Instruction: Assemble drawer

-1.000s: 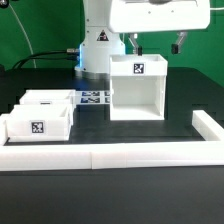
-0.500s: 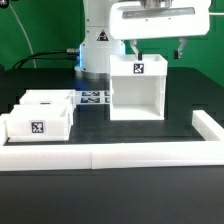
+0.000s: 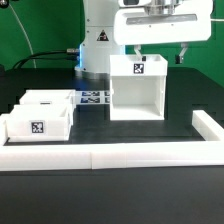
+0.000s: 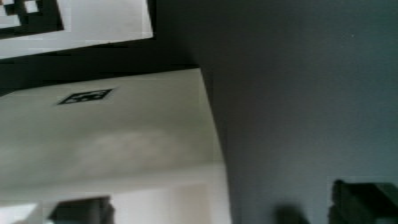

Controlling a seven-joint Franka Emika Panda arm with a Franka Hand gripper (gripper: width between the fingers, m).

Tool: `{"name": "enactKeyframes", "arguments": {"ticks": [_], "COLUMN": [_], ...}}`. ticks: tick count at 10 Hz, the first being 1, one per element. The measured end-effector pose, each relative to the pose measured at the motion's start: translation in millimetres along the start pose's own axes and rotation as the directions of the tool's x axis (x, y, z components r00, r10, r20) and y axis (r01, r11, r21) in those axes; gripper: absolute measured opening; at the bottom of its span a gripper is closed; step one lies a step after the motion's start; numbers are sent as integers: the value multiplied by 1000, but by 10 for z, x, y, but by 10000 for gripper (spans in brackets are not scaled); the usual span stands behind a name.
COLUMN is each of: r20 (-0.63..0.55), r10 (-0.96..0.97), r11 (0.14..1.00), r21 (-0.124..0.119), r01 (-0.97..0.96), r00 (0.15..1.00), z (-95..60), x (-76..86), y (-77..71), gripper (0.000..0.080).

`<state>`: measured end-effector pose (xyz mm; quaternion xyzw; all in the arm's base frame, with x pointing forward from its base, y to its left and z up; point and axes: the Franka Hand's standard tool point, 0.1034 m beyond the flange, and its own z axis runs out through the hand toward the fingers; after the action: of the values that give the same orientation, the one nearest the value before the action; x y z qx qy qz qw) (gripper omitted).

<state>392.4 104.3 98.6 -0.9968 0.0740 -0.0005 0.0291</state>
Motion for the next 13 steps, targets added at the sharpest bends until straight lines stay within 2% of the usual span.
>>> {"name": "enactKeyframes", "arguments": {"ticks": [2,3,4,5,13], "r20": [0,0,0,0,0], "r10": [0,0,0,0,-20], "r11": [1000,1000,1000,1000,1000], "r21": [0,0,0,0,1], "r01": [0,0,0,0,20], "r00": [1000,1000,1000,1000,1000], "z": [0,0,0,-2,2], "x": [0,0,0,3,27], "y": [0,0,0,-1,1], "gripper": [280,135,135,37,37]}}
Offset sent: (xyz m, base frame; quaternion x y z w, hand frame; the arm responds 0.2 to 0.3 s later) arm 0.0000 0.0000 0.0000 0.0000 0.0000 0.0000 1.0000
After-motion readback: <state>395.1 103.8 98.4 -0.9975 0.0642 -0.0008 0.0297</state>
